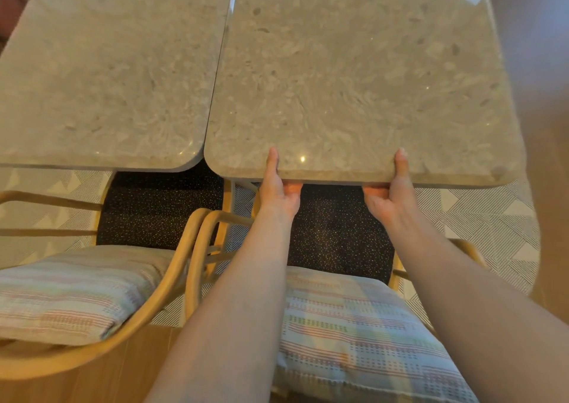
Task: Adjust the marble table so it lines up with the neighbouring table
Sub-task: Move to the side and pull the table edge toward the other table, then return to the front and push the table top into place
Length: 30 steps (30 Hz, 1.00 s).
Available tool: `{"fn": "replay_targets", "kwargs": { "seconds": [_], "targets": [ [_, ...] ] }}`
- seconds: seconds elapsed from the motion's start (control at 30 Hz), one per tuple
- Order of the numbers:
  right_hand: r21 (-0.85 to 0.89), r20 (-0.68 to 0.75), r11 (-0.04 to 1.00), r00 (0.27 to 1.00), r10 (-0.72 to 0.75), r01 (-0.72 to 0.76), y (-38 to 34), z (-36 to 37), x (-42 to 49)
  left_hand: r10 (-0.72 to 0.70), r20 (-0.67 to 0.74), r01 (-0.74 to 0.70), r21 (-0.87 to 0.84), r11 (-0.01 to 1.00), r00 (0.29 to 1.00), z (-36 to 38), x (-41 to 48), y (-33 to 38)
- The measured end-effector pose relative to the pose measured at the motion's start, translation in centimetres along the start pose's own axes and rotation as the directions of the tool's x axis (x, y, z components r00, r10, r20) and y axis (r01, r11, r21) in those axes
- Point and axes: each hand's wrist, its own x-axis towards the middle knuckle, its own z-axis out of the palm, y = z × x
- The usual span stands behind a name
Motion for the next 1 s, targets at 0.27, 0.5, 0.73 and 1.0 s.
{"fn": "replay_targets", "kwargs": {
  "seconds": [0.27, 0.5, 0.73, 1.0],
  "targets": [
    [-0.690, 0.380, 0.676, 0.924, 0.034, 0.258, 3.9, 1.5, -10.7, 0.410, 0.080, -0.406, 0.400, 0.822, 0.908, -0.4, -11.5, 2.9],
    [-0.187, 0.964, 0.348, 0.240, -0.115, 0.919, -1.6, 6.3, -27.9, 0.702, 0.648, -0.955, 0.223, 0.198, 0.296, 2.6, -31.3, 7.7],
    [0.098, 0.988, 0.273, -0.126, 0.085, 0.957, 0.6, 5.8, -37.9, 0.692, 0.714, -0.972, 0.223, -0.079, 0.108, -4.9, -44.3, 12.7],
    [0.170, 0.936, 0.464, -0.289, 0.200, 0.870, 16.4, 8.4, -44.9, 0.833, 0.553, -0.950, 0.250, -0.189, -0.020, -16.2, -51.0, 20.6]
  ]
}}
